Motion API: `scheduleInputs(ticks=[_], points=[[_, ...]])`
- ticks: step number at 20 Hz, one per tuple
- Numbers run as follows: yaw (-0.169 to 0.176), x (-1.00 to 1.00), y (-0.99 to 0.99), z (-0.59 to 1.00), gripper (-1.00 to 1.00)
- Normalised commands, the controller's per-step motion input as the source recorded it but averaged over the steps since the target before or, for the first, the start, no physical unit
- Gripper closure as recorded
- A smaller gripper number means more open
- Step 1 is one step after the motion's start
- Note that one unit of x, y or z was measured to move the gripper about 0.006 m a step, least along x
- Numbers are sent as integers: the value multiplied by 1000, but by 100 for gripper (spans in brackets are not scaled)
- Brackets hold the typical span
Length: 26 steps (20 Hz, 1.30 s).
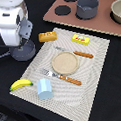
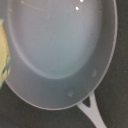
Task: Interact with the objects in diverse but meaningful ways.
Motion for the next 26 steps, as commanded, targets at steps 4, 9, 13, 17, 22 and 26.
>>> scheduleInputs(ticks=[4,9,13,17,22,26], points=[[33,79,-449,-57,-100],[4,106,-134,-141,-100],[0,123,-83,-190,-100],[0,110,-112,-225,-100],[0,94,-133,-194,-100],[0,74,-139,-184,-100]])
